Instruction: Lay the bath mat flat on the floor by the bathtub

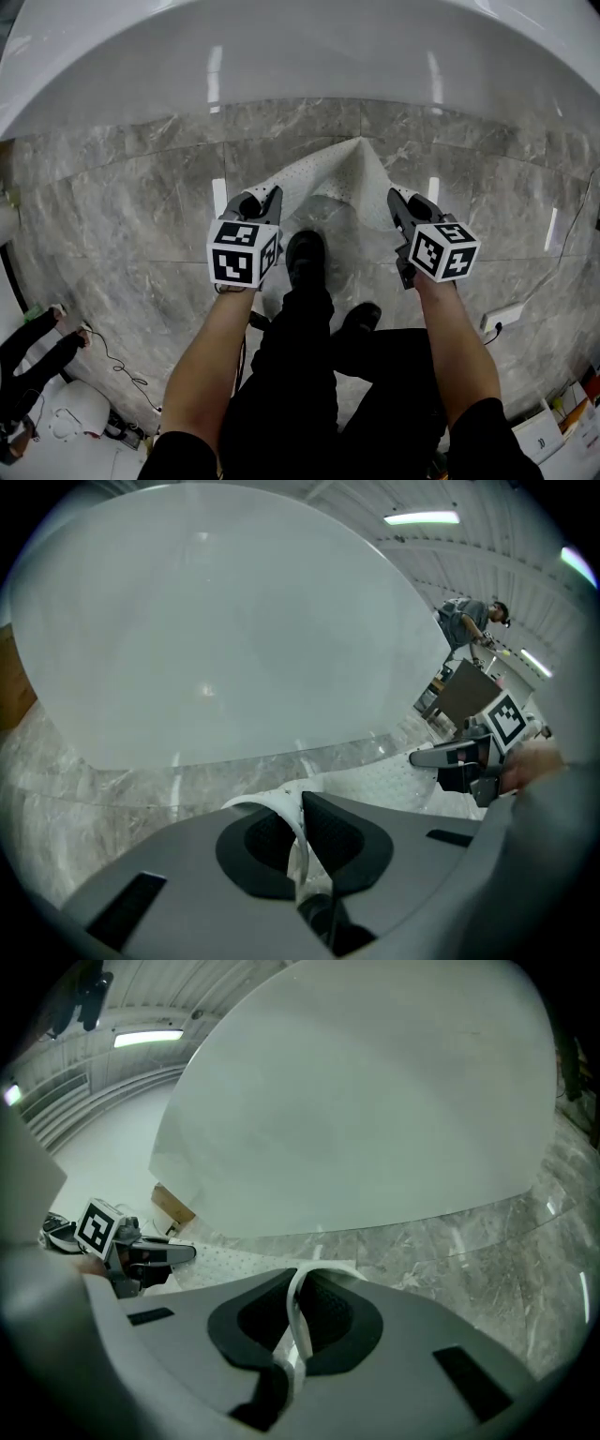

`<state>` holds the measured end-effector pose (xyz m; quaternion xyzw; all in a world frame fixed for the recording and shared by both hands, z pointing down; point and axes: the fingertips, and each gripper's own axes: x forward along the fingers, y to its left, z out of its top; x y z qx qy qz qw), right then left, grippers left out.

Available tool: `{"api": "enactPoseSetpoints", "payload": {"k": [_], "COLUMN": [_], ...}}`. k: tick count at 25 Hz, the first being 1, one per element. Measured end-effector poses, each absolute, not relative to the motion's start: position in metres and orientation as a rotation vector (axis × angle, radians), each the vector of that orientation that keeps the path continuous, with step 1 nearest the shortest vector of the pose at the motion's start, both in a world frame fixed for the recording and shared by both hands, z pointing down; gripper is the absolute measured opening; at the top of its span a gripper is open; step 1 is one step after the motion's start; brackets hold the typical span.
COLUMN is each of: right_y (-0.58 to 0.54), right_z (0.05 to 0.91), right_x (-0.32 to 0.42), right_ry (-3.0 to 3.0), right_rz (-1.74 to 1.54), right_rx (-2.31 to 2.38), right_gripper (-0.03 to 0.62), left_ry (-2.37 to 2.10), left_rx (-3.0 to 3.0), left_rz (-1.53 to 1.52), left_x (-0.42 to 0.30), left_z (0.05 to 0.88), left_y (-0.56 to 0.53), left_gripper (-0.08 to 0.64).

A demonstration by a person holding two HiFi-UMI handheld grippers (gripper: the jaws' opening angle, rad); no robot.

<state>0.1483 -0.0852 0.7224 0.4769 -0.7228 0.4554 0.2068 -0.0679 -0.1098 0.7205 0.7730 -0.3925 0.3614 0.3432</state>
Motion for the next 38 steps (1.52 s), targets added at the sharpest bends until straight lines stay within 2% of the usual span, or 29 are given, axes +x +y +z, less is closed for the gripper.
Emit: {"api": "enactPoseSetpoints", "payload": {"k": [7,16,20,24,33,38], "right_y": [-0.091,-0.100,-0.119,-0.134,-0.161,-0.153], "right_z": [0.771,0.832,0.854,0.875,0.880,0.892], "right_x": [0.176,0.245,0.287,0.321,0.325,0.328], "right_ry": [-2.006,-1.940,-1.853,-1.793,-1.826,-1.789], "right_rz": [1.195,1.133,0.996,0.958,0.915,0.837], "right_rx": [1.321,1.416,1.448,1.516,1.531,1.443], "right_gripper": [0.021,0.021,0.021,0.021,0.023,0.025], "left_ry": [-1.151,-1.325,-1.342,-1.340,-1.245,-1.182], "left_rx": [1.985,1.920,1.927,1.948,1.833,1.888], "left_rz": [0.938,0.917,0.950,0.991,0.986,1.148], "left_x": [-0.098,-0.144,-0.156,-0.178,-0.214,-0.197], "left_z": [0.783,0.853,0.874,0.867,0.848,0.861], "left_y": [-0.125,-0.141,-0.130,-0.115,-0.090,-0.125], "left_gripper": [0.021,0.021,0.020,0.020,0.020,0.023]}}
